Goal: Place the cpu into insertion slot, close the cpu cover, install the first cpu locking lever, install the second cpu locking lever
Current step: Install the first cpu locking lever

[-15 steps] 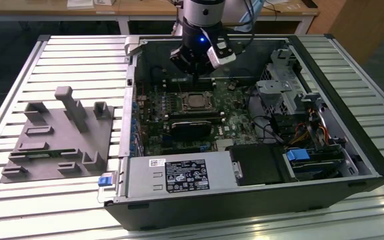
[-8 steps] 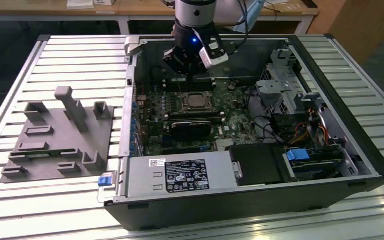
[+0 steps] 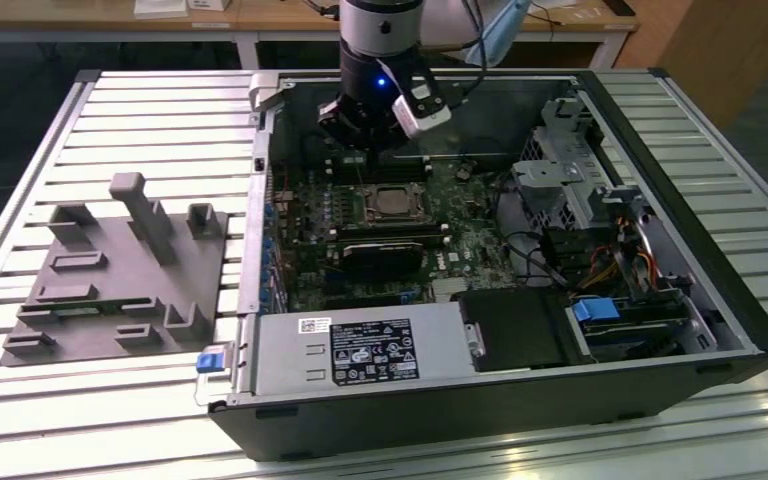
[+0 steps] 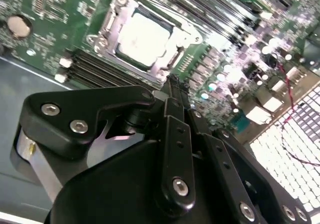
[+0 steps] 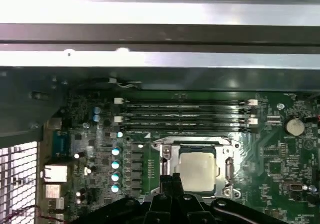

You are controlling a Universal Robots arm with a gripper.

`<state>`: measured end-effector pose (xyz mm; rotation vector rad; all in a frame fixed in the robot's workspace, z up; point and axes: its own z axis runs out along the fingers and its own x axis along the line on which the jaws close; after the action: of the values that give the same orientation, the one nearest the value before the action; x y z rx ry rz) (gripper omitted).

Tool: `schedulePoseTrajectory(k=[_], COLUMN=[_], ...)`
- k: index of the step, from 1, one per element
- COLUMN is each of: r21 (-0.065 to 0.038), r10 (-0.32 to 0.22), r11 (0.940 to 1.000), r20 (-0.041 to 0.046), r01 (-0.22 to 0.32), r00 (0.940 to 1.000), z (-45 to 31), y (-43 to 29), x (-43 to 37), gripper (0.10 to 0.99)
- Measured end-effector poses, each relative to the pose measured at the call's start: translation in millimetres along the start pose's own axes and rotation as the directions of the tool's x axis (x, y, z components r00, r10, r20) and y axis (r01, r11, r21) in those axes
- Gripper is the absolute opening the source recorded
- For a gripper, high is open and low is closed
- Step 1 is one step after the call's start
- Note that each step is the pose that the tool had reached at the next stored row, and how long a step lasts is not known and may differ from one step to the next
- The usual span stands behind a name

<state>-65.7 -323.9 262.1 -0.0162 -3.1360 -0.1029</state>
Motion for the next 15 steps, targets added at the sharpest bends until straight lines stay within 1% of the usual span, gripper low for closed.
schedulePoseTrajectory(k=[3, 5, 9, 15], r21=[-0.001, -0.001, -0.001, -0.001], r10=[0.0, 0.0, -0.001, -0.001], r11=[1.0, 1.0, 1.0, 1.0], r20=[0.0071, 0.0107, 0.0123, 0.0124], r01=[0.0, 0.0, 0.001, 0.001], r00=[1.0, 0.9999, 0.9999, 0.9999], z=[0.3, 0.6, 1.0, 2.8], y=[-0.1, -0.2, 0.9, 5.7], x=[10.5, 15.9, 21.8, 26.0], gripper=[0.118, 0.118, 0.118, 0.118])
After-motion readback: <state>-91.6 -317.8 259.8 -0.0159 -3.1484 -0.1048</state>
